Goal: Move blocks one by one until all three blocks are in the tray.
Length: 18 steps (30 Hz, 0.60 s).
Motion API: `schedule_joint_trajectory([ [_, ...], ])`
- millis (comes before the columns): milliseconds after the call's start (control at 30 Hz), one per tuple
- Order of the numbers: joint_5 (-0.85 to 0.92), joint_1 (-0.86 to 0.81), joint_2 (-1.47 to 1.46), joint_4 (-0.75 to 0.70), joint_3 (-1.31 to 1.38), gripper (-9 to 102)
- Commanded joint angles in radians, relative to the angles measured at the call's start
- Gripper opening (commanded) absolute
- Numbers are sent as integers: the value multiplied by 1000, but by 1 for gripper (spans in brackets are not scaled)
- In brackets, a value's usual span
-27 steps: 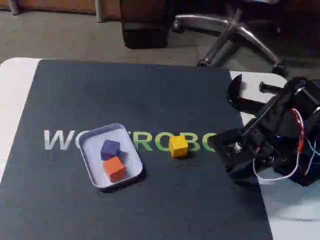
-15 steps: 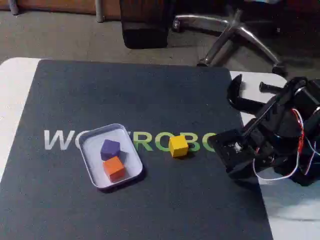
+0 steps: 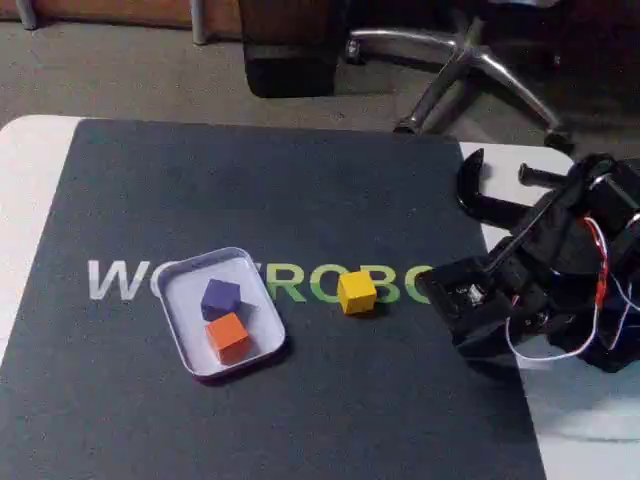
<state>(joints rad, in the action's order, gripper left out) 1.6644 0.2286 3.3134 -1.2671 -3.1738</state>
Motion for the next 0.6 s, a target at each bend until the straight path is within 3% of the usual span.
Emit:
schedule_joint_trajectory([
  [0,0,0,-3,-5,5,1],
  [433,-5,-9,-3,-5,5,1],
  [567,5,-80,-5,-5,5,0],
])
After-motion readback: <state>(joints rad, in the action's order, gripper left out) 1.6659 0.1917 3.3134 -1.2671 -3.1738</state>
